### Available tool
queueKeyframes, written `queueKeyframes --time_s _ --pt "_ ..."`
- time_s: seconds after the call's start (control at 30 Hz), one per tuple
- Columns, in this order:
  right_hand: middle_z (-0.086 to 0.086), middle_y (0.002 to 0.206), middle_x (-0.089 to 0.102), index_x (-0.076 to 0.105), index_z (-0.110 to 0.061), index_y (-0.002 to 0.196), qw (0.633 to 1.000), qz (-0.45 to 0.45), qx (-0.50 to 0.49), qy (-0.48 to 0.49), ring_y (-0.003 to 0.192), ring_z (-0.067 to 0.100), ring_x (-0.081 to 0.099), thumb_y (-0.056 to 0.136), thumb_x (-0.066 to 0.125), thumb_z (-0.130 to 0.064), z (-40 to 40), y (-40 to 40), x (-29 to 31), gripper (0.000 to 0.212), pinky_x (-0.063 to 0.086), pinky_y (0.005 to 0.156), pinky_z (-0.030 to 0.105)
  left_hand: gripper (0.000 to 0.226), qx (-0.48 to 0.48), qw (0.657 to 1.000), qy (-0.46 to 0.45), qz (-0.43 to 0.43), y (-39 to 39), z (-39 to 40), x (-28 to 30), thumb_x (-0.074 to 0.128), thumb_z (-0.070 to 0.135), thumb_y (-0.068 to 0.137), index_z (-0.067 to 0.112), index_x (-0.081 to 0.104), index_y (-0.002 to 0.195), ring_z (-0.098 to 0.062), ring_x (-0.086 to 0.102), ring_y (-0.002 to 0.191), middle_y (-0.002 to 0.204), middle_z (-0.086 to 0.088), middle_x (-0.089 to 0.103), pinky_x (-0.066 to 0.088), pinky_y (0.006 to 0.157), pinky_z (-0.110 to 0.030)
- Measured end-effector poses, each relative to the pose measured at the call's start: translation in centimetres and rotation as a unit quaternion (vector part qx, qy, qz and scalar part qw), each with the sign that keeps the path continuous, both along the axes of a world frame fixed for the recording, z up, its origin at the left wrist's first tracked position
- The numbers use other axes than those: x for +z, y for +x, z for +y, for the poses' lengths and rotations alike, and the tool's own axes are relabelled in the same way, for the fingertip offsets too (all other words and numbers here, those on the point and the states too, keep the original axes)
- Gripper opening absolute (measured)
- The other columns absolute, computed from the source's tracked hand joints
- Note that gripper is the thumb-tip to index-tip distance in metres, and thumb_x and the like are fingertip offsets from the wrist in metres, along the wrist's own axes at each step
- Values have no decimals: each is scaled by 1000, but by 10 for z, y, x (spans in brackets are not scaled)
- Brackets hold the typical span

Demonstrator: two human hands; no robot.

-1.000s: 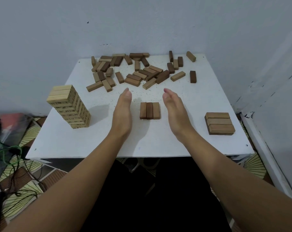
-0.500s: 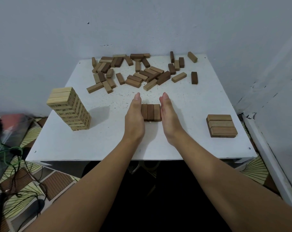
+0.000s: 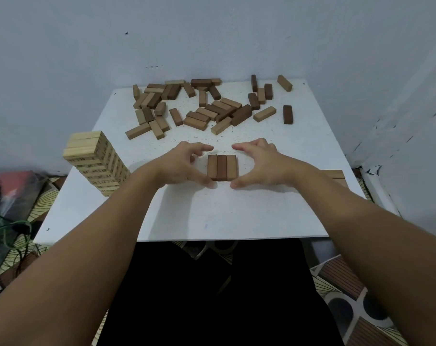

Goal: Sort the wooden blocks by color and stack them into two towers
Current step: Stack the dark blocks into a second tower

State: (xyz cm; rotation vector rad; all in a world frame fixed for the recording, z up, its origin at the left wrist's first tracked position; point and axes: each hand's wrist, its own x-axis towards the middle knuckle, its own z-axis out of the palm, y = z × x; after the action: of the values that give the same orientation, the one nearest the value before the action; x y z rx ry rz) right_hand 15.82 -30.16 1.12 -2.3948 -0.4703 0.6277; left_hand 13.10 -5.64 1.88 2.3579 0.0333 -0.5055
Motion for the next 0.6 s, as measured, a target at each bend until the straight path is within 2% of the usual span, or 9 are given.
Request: queueKeyframes --time_s 0.07,0.17,0.27,0.47,0.6 --pt "-7 153 24 34 -46 155 1000 1 11 -22 144 17 16 68 90 -53 0 6 -1 104 27 111 41 97 -8 999 33 1 8 -2 1 100 44 59 45 54 144 -21 46 127 137 5 42 41 112 -42" --pt "-9 143 26 45 -48 147 1000 -14 -3 3 137 15 19 67 92 -51 3 8 -9 93 28 107 35 87 -15 998 60 -11 12 0 -3 99 45 60 47 60 137 -20 44 125 132 5 39 41 112 -42" --pt "-10 136 28 49 -52 142 999 -38 -9 15 132 15 21 68 90 -55 4 6 -17 84 31 109 36 80 -13 999 43 -31 11 0 -10 99 45 60 50 63 131 -17 43 122 128 6 39 41 111 -41" --pt "-10 131 29 51 -56 135 997 -75 -9 8 125 16 22 71 85 -57 7 3 -19 73 27 101 33 65 -2 998 16 -59 8 1 -22 98 46 62 61 64 115 -14 40 120 119 11 39 41 108 -38" --pt "-10 127 31 54 -54 132 994 -108 -12 15 122 15 23 71 82 -53 9 1 -23 67 24 99 31 71 -8 996 36 -82 4 -2 -27 87 66 48 69 59 114 -16 37 123 116 16 38 38 111 -40"
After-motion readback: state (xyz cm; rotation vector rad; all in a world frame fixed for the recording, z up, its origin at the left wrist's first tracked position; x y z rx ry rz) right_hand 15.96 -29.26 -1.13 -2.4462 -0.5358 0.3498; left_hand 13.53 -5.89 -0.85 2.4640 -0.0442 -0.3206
